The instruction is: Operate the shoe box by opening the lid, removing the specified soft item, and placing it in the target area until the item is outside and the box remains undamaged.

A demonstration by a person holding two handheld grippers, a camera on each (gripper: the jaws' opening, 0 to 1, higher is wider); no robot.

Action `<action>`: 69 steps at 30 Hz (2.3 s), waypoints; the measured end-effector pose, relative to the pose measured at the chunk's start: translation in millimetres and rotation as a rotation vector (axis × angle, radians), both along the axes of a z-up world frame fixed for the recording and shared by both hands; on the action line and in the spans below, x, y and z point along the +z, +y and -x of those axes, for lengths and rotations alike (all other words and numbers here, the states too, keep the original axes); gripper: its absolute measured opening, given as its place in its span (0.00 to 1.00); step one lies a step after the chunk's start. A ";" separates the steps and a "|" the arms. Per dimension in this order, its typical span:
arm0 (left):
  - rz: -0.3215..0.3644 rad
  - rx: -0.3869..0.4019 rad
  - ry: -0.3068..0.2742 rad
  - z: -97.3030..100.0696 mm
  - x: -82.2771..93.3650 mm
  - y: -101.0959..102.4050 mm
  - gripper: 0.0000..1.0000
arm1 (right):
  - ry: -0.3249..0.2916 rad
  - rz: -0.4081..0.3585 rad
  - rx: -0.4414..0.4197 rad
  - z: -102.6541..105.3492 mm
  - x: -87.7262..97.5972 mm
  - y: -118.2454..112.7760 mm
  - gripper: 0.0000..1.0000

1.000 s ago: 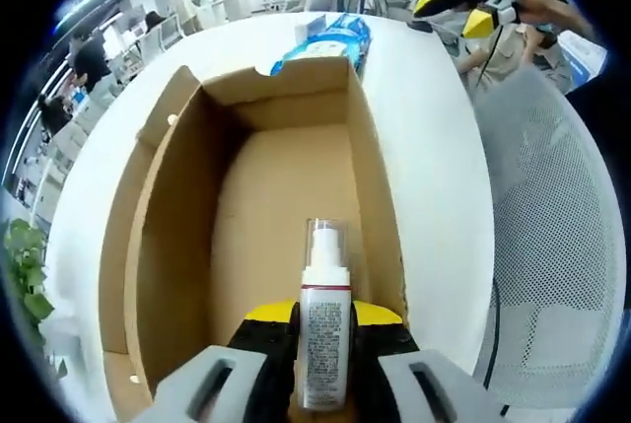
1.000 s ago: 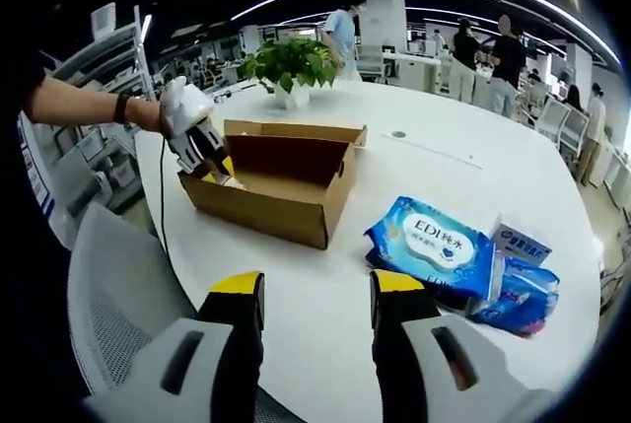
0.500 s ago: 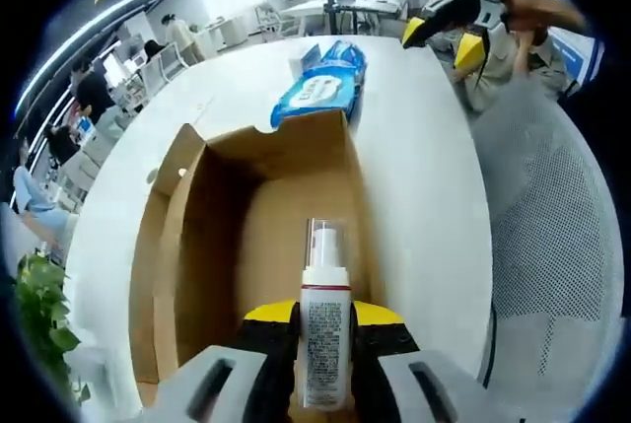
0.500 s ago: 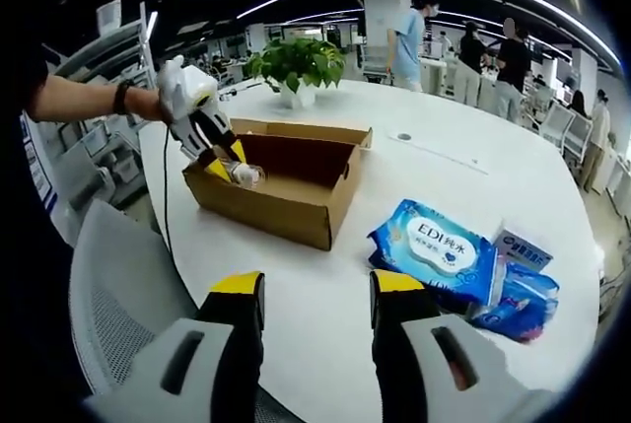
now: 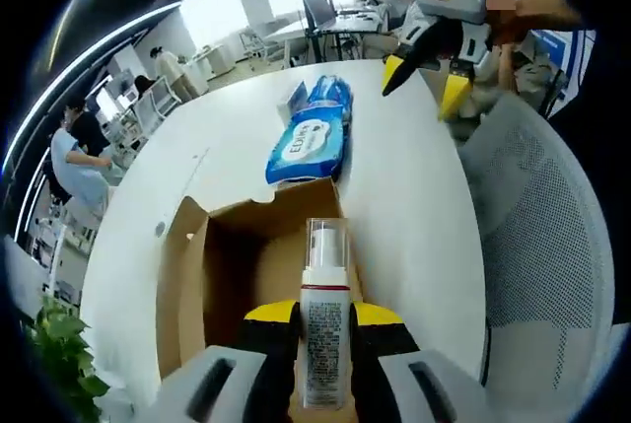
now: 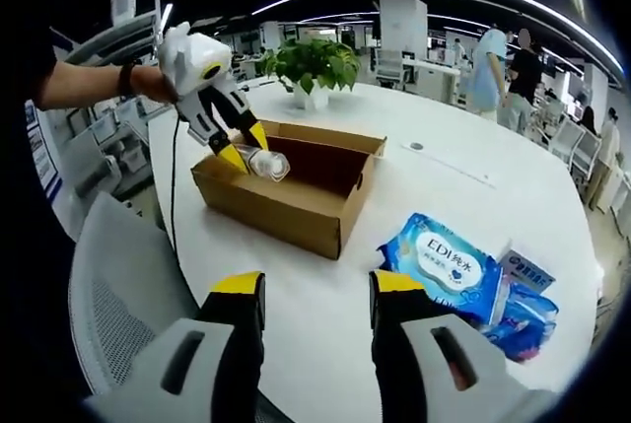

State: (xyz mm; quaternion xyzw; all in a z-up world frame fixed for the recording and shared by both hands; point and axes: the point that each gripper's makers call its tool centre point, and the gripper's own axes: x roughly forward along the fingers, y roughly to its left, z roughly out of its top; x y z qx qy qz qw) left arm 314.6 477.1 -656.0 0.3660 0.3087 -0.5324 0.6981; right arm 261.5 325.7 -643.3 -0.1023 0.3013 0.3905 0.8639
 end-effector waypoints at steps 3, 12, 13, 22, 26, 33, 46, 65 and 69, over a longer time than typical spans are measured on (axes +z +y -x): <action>0.006 -0.029 -0.015 2.2 6.0 -8.9 0.19 | -0.005 0.004 0.013 0.1 0.5 1.6 0.39; 0.018 -0.125 -0.034 18.6 19.8 -36.1 0.19 | -0.029 -0.026 0.032 -3.6 12.6 9.4 0.39; 0.024 -0.133 -0.032 20.4 21.6 -39.2 0.19 | -0.035 -0.047 0.033 -4.5 17.1 12.6 0.39; 0.095 -0.214 -0.003 39.4 41.8 -71.6 0.19 | -0.084 -0.073 0.100 -4.4 35.5 28.3 0.38; 0.110 -0.255 0.005 50.5 47.8 -82.0 0.19 | -0.101 -0.074 0.143 0.6 41.0 34.3 0.38; 0.121 -0.305 0.019 61.8 52.6 -91.9 0.19 | -0.126 -0.087 0.211 10.2 50.5 43.4 0.32; 0.178 -0.355 0.093 79.0 64.7 -99.6 0.19 | -0.167 -0.067 0.334 27.7 61.2 50.7 0.20; 0.206 -0.369 0.197 94.5 53.0 -104.6 0.21 | -0.130 0.031 0.420 41.4 52.6 50.9 0.17; 0.226 -0.353 0.194 93.1 52.3 -107.6 0.23 | -0.118 0.017 0.411 41.3 52.3 47.9 0.17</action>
